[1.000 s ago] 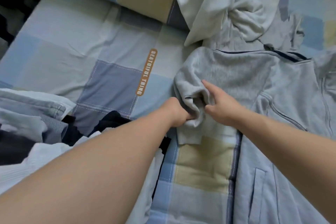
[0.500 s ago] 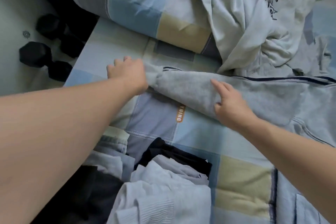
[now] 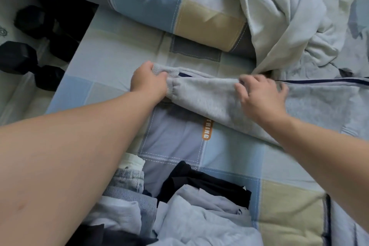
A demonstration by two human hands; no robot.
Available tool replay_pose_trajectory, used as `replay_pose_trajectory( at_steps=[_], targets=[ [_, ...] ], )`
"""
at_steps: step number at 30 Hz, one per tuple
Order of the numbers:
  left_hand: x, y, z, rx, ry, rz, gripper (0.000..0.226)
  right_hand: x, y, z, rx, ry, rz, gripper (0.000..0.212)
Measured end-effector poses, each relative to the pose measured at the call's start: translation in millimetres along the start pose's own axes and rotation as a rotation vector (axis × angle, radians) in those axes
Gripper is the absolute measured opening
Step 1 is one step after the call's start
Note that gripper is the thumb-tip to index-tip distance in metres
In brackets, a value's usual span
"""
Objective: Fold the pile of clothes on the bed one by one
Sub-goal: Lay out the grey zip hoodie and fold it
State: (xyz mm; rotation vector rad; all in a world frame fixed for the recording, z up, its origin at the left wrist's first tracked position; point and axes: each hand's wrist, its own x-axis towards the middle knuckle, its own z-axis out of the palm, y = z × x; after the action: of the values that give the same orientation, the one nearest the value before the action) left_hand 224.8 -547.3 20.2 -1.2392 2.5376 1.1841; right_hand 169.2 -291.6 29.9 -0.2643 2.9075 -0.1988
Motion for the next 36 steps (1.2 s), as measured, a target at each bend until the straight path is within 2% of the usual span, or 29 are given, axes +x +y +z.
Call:
replay_pose_trajectory(
  at_steps=[2, 4, 5, 7, 8, 9, 11, 13, 15, 18, 20, 23, 26, 29, 32, 36],
  targets=[
    [-3, -1, 0, 0.012, 0.112, -0.081, 0.014, 4, 2, 0, -0.028, -0.090, 0.052, 0.043],
    [-14, 3, 1, 0.195, 0.196, -0.077, 0.010, 3, 5, 2, -0.094, -0.087, 0.045, 0.040],
    [-19, 5, 2, 0.301, 0.233, 0.054, 0.018, 1, 6, 2, -0.124, -0.099, 0.038, 0.031],
    [-25, 12, 8, 0.390, 0.179, 0.481, 0.022, -2, 7, 0, -0.111, -0.134, 0.019, 0.012],
    [-25, 15, 13, 0.363, 0.057, 0.639, 0.018, -3, 9, -1, -0.098, -0.162, -0.006, 0.007],
    [-25, 19, 18, 0.341, -0.099, 0.702, 0.015, -5, 12, -1, -0.083, -0.199, -0.038, 0.007],
    [-26, 23, 32, 0.371, -0.358, 0.660, 0.017, -9, 19, 2, -0.036, -0.274, -0.074, 0.023],
    [-31, 27, 41, 0.451, -0.420, 0.595, 0.024, -13, 24, 6, 0.043, -0.279, -0.065, 0.032],
    [-35, 24, 49, 0.510, -0.439, 0.567, 0.036, -14, 30, 7, 0.109, -0.247, -0.023, 0.028],
    [-38, 24, 57, 0.593, -0.405, 0.550, 0.041, -10, 41, 8, 0.017, -0.223, -0.020, 0.027],
    [-39, 28, 63, 0.612, -0.375, 0.524, 0.032, -7, 46, 8, -0.103, -0.183, -0.036, 0.026],
    [-37, 33, 69, 0.640, -0.358, 0.506, 0.011, -3, 49, 7, -0.139, -0.140, -0.046, 0.017],
    [-32, 34, 64, 0.522, -0.375, 0.478, 0.017, -1, 51, -1, -0.126, -0.030, -0.112, 0.012],
    [-23, 39, 46, 0.292, -0.378, 0.454, 0.026, 0, 56, -14, -0.093, 0.140, -0.196, 0.011],
    [-18, 56, 27, 0.111, -0.328, 0.490, 0.022, 7, 58, -30, -0.074, 0.306, -0.247, 0.013],
    [-22, 82, 16, 0.182, -0.201, 0.619, 0.015, 25, 47, -49, 0.012, 0.325, -0.208, 0.016]
  ],
)
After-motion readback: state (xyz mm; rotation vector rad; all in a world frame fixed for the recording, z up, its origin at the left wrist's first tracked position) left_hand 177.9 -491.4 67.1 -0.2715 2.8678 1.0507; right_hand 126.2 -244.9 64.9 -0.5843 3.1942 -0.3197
